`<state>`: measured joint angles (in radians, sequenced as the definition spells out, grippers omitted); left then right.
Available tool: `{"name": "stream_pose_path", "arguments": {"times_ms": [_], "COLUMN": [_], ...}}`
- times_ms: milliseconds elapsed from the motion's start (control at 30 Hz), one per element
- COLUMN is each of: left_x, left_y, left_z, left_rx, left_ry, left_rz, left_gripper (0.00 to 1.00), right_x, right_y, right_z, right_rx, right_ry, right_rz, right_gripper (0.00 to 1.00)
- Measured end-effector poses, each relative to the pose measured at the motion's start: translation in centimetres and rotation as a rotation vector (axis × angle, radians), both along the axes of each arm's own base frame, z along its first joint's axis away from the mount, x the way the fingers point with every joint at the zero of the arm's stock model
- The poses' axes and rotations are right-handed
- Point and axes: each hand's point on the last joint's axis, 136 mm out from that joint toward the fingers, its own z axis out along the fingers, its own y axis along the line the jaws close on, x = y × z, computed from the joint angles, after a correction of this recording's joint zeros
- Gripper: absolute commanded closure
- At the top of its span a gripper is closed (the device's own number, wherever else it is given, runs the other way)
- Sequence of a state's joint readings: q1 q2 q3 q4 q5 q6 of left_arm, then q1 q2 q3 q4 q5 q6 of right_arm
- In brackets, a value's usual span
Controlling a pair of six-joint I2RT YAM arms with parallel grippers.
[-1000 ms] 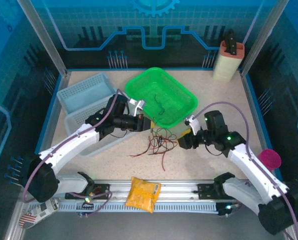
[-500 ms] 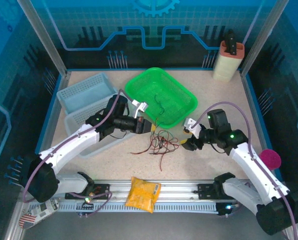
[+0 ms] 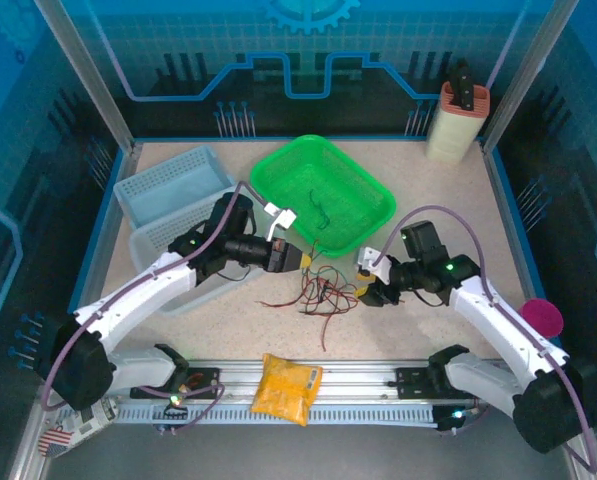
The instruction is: Untangle the cables
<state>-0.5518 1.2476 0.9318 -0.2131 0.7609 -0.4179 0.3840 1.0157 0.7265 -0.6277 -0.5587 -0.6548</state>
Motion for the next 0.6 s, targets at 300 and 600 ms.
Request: {"name": "stream_pose_path", "arguments": {"times_ms": [300,600], "left_x": [-0.2,-0.5], "left_y": [0.0,0.4], "left_z": [-0.1,-1.9], "left_rx": [0.004,0.045], "left_ry": [0.001,0.015], "left_rz": [-0.007,-0.017], "left_gripper": [1.0,1.0], "right_x": [-0.6,0.3], "right_y": [0.0,-1.5], "right_z": [-1.2,1.3], "right_rx": [-0.025,0.04], "right_ry": [0.012,-0.028], "right_rz": [-0.015,-0.155], "right_gripper": [1.0,1.0]}}
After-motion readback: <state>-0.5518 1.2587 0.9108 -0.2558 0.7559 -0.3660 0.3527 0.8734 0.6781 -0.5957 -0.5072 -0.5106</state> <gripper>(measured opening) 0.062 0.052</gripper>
